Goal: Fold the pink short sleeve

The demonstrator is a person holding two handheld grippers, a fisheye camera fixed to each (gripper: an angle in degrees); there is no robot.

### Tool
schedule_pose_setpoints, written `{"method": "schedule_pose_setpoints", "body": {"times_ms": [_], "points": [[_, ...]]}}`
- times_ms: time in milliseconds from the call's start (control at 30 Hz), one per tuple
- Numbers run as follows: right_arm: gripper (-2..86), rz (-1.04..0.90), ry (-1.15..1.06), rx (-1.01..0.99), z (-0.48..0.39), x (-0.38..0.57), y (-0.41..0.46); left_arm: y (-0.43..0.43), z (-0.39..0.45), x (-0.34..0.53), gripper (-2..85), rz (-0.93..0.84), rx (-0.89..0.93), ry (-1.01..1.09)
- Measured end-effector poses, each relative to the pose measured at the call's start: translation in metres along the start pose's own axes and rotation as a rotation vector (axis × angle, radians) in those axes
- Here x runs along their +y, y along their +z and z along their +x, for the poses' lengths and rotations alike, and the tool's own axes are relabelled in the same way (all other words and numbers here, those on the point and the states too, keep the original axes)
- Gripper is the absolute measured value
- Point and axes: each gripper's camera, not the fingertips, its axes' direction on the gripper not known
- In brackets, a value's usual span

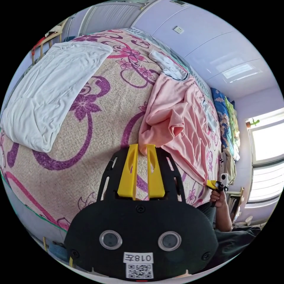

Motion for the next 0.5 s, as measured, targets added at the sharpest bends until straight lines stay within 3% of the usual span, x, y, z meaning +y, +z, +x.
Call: {"method": "schedule_pose_setpoints", "body": {"times_ms": [167, 233, 333, 500], "points": [[1.9, -0.029, 0.002, 0.058, -0.015, -0.008, 0.026, -0.013, -0.034, -0.006, -0.6, 0.027, 0.168, -0.009], [0.7, -0.015, 0.013, 0.042, -0.016, -0.004, 0.029, -0.035, -0.06, 0.002, -0.8, 0.133, 0.364, -0.064], [-0.2, 0.054, -0.057, -0.011, -0.035, 0.009, 0.01, -0.077, -0.074, 0.007, -1.0, 0.243, 0.506, -0.043], [-0.5, 0.199, -0.262, -0.073, -0.098, 0.053, -0.08, -0.134, -0.05, 0.012, -1.0, 0.248, 0.529, 0.14]]}}
